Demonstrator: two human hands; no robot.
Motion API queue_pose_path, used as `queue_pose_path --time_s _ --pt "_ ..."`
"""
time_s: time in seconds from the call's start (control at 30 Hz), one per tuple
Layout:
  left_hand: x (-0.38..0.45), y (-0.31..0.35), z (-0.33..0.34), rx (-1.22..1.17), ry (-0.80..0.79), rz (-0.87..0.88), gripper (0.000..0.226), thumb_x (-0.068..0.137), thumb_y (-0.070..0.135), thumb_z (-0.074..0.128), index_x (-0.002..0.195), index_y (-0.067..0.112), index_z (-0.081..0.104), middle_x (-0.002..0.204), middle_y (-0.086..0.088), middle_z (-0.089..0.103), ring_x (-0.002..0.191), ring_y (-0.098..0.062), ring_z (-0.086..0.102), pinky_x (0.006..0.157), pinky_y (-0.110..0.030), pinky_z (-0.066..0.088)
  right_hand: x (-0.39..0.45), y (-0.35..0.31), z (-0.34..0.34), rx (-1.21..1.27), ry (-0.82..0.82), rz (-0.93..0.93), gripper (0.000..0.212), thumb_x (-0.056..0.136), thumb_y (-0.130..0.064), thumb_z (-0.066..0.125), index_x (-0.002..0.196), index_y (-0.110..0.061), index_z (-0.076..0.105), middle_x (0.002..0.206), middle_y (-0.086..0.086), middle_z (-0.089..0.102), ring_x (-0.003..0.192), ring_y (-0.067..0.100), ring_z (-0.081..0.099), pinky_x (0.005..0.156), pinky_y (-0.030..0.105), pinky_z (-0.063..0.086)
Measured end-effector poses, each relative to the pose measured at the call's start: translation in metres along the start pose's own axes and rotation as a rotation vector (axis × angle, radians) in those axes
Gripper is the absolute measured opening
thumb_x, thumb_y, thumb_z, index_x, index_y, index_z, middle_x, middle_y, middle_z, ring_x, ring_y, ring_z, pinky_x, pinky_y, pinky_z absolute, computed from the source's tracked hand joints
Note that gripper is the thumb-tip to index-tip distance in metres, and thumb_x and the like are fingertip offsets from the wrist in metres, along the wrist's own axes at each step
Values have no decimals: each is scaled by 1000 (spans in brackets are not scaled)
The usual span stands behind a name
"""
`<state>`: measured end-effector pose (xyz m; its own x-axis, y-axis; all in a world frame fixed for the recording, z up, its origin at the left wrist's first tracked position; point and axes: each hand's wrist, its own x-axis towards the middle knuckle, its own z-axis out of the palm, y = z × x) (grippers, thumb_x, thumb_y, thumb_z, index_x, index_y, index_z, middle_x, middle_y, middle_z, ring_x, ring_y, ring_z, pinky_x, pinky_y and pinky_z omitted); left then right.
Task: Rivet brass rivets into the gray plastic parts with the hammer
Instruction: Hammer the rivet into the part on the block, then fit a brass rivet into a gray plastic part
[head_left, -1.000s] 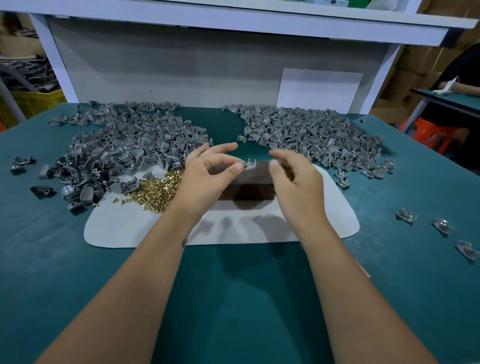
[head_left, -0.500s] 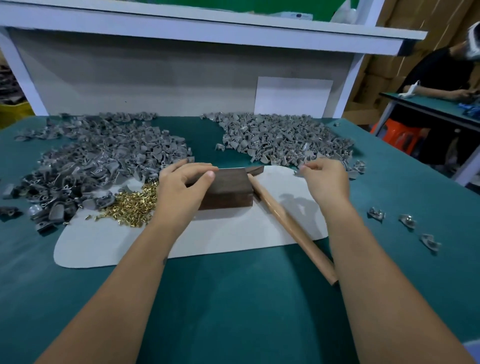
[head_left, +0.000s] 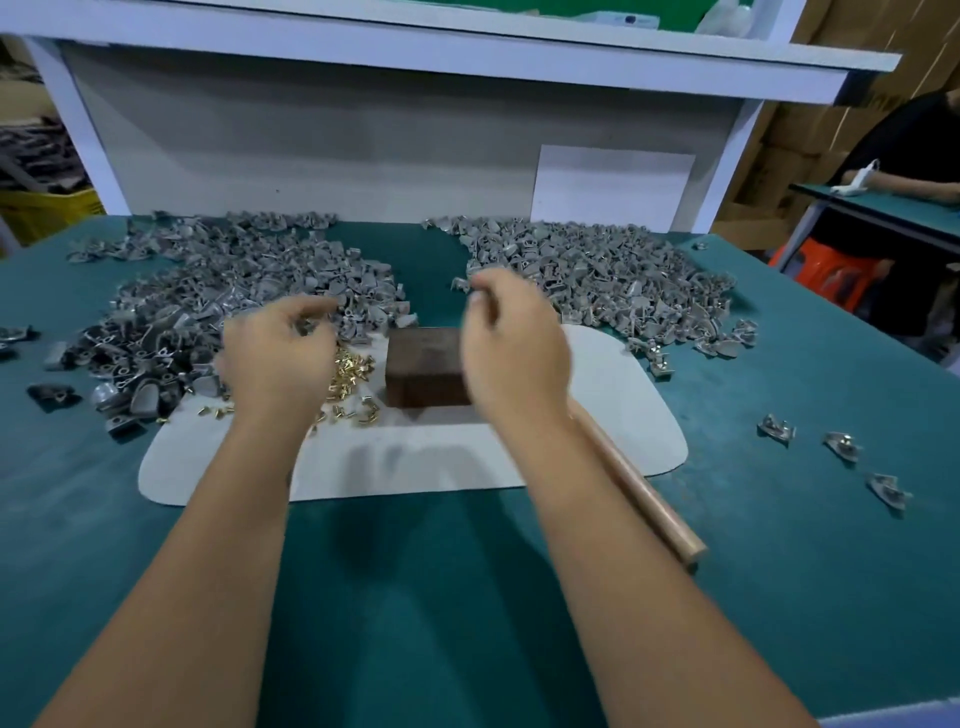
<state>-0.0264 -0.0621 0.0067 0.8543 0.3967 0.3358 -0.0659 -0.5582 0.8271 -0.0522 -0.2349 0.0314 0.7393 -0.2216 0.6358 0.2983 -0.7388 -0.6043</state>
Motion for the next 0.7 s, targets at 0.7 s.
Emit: queue_pose_path --time_s 0.7 --pt "11 -29 -1 107 -96 78 22 87 7 65 100 20 76 92 5 73 86 -11 63 82 -22 46 -45 -23 55 -341 -329 -597 10 81 -13 59 85 -9 67 86 9 63 85 29 56 69 36 43"
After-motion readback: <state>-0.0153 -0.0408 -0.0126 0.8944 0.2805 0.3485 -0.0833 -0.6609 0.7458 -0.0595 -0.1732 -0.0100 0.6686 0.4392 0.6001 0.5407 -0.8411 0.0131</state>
